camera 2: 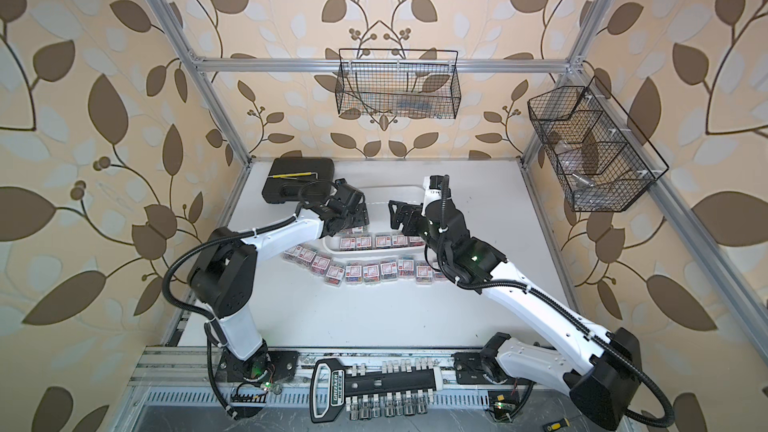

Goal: Take the paper clips out of the storage box
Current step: Pick up the boxed paper clips from the storage box.

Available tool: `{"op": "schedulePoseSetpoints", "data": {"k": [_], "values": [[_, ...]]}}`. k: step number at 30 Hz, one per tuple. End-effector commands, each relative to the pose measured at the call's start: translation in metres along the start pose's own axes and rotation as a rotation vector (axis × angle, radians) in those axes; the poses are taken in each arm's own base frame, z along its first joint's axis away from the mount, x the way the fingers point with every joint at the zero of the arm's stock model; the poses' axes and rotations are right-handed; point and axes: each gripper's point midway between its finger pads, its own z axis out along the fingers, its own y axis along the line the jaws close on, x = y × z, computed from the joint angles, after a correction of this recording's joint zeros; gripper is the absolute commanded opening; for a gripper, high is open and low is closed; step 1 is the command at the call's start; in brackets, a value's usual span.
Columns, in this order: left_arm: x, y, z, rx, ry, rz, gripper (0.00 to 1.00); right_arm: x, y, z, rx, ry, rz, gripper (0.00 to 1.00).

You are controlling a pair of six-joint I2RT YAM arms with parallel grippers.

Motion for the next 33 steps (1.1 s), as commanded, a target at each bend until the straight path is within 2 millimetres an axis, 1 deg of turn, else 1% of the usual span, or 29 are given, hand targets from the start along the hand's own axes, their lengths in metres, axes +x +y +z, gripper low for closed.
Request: {"op": "schedulePoseSetpoints", "data": {"k": [1, 4, 6, 8, 14, 17, 18, 23, 26, 30, 33], "values": [[-0.001, 0.013, 0.008, -0.126, 0.017, 0.016, 0.79, -0.005, 0.010, -0.011, -0.058, -0.024, 0.026, 0.97], [0.001, 0.010, 0.020, -0.135, 0.033, 0.024, 0.80, -0.012, 0.011, -0.017, -0.067, -0.045, 0.028, 0.97], [0.005, 0.006, 0.026, -0.127, 0.048, 0.031, 0.81, -0.015, 0.012, -0.019, -0.074, -0.050, 0.029, 0.97], [0.007, 0.006, 0.032, -0.136, 0.059, 0.037, 0.82, -0.015, 0.015, -0.021, -0.089, -0.053, 0.031, 0.97], [0.013, 0.009, 0.044, -0.175, 0.085, 0.050, 0.84, -0.013, 0.013, -0.017, -0.085, -0.048, 0.029, 0.97], [0.018, 0.010, 0.050, -0.182, 0.102, 0.056, 0.87, -0.012, 0.014, -0.016, -0.086, -0.046, 0.029, 0.97], [0.019, 0.009, 0.053, -0.181, 0.107, 0.058, 0.89, -0.011, 0.012, -0.015, -0.080, -0.044, 0.027, 0.97], [0.026, 0.003, 0.060, -0.164, 0.141, 0.071, 0.89, -0.013, 0.001, -0.019, -0.060, -0.065, 0.036, 0.97], [0.027, -0.005, 0.056, -0.147, 0.134, 0.090, 0.93, -0.015, -0.006, -0.024, -0.047, -0.082, 0.047, 0.97], [0.029, -0.011, 0.051, -0.136, 0.135, 0.098, 0.94, -0.016, -0.015, -0.029, -0.038, -0.100, 0.054, 0.97], [0.032, -0.014, 0.052, -0.125, 0.142, 0.097, 0.93, -0.017, -0.031, -0.030, 0.007, -0.111, 0.056, 0.98]]}}
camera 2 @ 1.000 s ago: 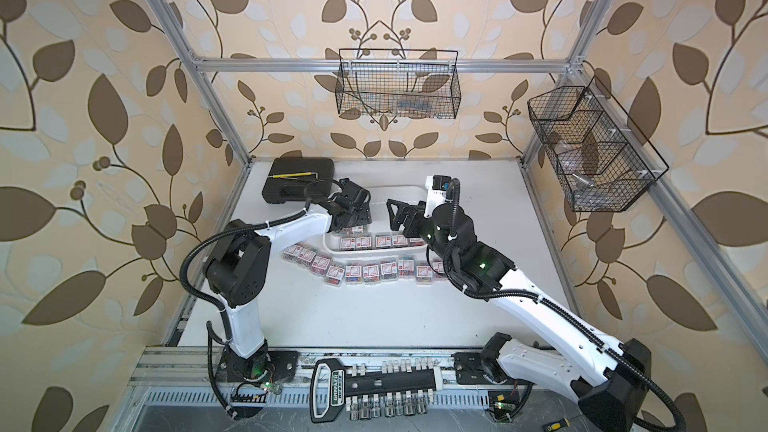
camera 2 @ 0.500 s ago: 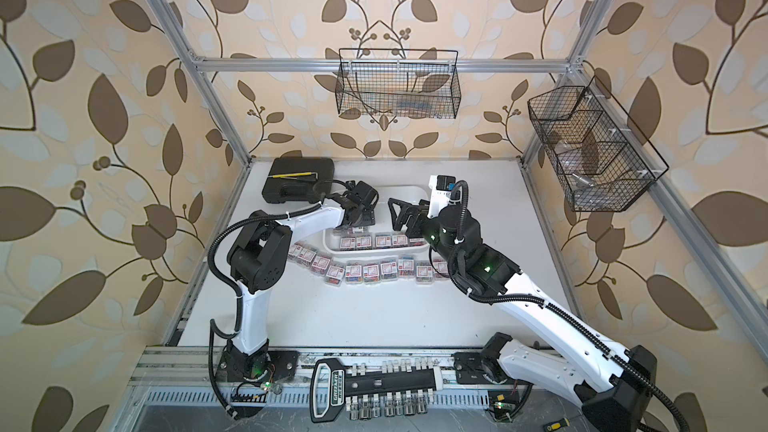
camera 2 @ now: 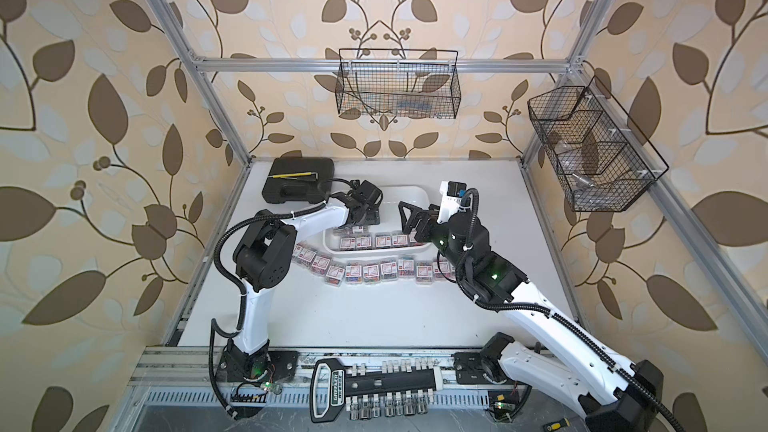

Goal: Take the paper clips out of the storage box
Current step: Pick up the boxed paper clips from the storage box.

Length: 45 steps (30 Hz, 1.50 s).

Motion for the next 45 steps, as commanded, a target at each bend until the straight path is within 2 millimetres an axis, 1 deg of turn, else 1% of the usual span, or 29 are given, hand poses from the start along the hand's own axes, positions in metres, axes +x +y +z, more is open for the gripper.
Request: {"op": "schedulePoseSetpoints", "data": {"k": [1, 5, 8, 13, 19, 24, 28, 29, 33, 36, 38, 39, 41, 43, 45], "values": [[0.017, -0.005, 0.002, 0.005, 0.060, 0.025, 0.93, -0.004, -0.021, -0.002, 0.054, -0.032, 0.019, 0.98], [0.018, -0.005, 0.002, -0.005, 0.055, 0.029, 0.87, -0.005, -0.058, -0.001, 0.131, -0.045, 0.055, 0.98], [0.019, -0.002, 0.002, -0.014, 0.054, 0.026, 0.86, -0.004, -0.086, 0.000, 0.186, -0.044, 0.094, 0.98], [0.020, -0.003, 0.004, -0.012, 0.054, 0.031, 0.87, 0.001, -0.125, -0.001, 0.276, -0.043, 0.132, 0.97], [0.018, 0.001, 0.018, -0.079, 0.058, 0.058, 0.86, 0.008, -0.167, -0.007, 0.391, -0.052, 0.153, 0.96], [0.016, -0.001, 0.024, -0.094, 0.057, 0.063, 0.80, 0.011, -0.192, -0.015, 0.453, -0.064, 0.181, 0.95], [0.012, -0.003, 0.019, -0.087, 0.049, 0.053, 0.67, 0.010, -0.201, -0.024, 0.483, -0.095, 0.175, 0.94], [0.010, -0.002, 0.016, -0.086, 0.044, 0.047, 0.63, 0.010, -0.203, -0.026, 0.492, -0.101, 0.168, 0.94], [-0.004, 0.000, -0.002, -0.091, 0.001, 0.004, 0.62, 0.013, -0.217, -0.036, 0.541, -0.126, 0.161, 0.94], [-0.021, 0.006, -0.028, -0.084, -0.051, -0.053, 0.62, 0.013, -0.229, -0.045, 0.576, -0.149, 0.172, 0.93], [-0.032, 0.012, -0.050, -0.075, -0.104, -0.104, 0.61, 0.014, -0.237, -0.050, 0.598, -0.166, 0.176, 0.93], [-0.035, 0.016, -0.058, -0.070, -0.124, -0.122, 0.61, 0.015, -0.240, -0.052, 0.610, -0.170, 0.175, 0.93], [-0.043, 0.027, -0.079, -0.063, -0.176, -0.172, 0.57, 0.019, -0.248, -0.055, 0.637, -0.185, 0.168, 0.92], [-0.046, 0.040, -0.097, -0.072, -0.218, -0.219, 0.57, 0.024, -0.256, -0.057, 0.660, -0.188, 0.159, 0.92], [-0.045, 0.061, -0.113, -0.116, -0.259, -0.279, 0.55, 0.030, -0.263, -0.056, 0.675, -0.185, 0.151, 0.92]]}}
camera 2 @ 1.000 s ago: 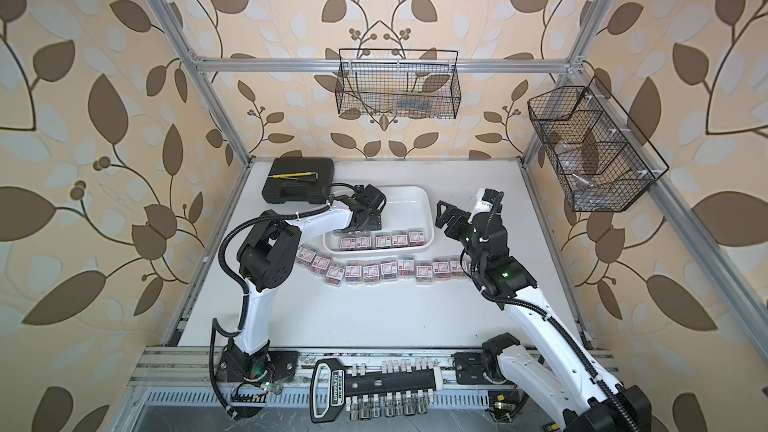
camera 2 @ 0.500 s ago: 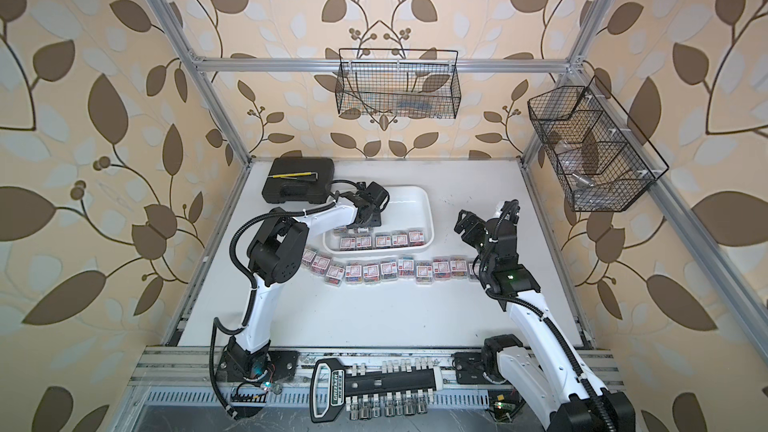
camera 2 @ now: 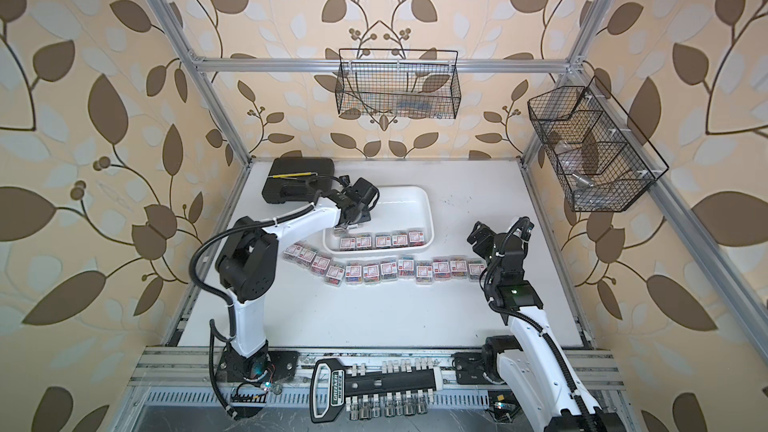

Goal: Take the paper clips out of the storage box
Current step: Pick up the boxed paper clips from the storage box, then place the boxed paper clips at the center of the board.

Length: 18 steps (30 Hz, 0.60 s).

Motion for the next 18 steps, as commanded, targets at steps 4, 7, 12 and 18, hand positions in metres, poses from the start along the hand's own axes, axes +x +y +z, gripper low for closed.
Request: {"op": "schedulePoseSetpoints", "data": {"k": [4, 7, 12, 18], "values": [[-0.028, 0.082, -0.066, -0.159, -0.225, -0.280, 0.51, 0.009, -0.022, 0.015, 0.081, -0.028, -0.032, 0.91], [-0.009, 0.131, -0.084, -0.256, -0.260, -0.440, 0.53, 0.014, -0.025, 0.023, 0.107, -0.014, -0.049, 0.91], [0.039, 0.195, -0.097, -0.290, -0.275, -0.683, 0.45, 0.022, -0.030, 0.031, 0.125, 0.005, -0.051, 0.91], [0.089, 0.236, -0.091, -0.329, -0.237, -0.817, 0.45, 0.026, -0.028, 0.034, 0.126, 0.001, -0.057, 0.90]]}}
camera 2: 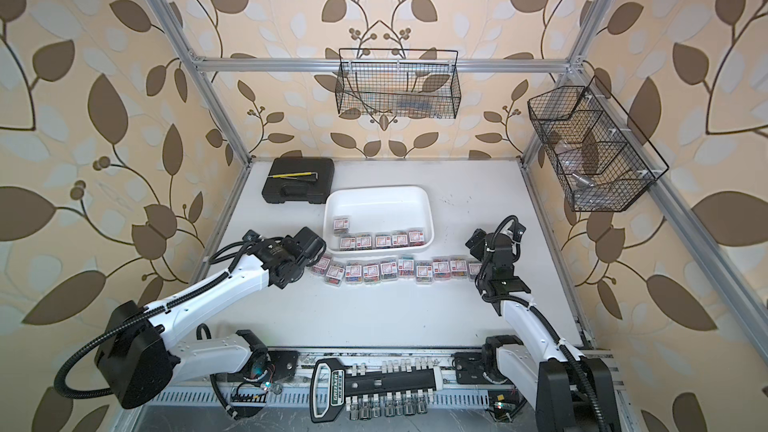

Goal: Take the paper clips out of the storage box
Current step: Place the boxed paper clips at the center of the board.

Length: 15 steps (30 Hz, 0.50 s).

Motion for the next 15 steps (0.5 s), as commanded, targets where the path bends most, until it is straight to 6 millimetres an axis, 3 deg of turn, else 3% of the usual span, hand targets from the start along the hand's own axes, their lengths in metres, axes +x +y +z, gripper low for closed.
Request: {"op": "schedulePoseSetpoints", "data": {"k": [1, 4, 11, 15], "values": [[-0.002, 0.026, 0.003, -0.046, -0.034, -0.145, 0.45, -0.001, 0.002, 0.000, 0.007, -0.034, -0.012, 0.91], [0.005, 0.042, 0.010, -0.083, -0.032, -0.173, 0.45, 0.000, 0.007, -0.003, 0.012, -0.053, -0.043, 0.91], [0.026, 0.045, 0.024, -0.080, 0.012, -0.220, 0.53, -0.003, 0.015, -0.010, 0.007, -0.085, -0.072, 0.91], [0.038, 0.040, 0.032, -0.059, 0.042, -0.232, 0.54, -0.005, 0.044, -0.024, -0.092, -0.127, -0.077, 0.92]]}}
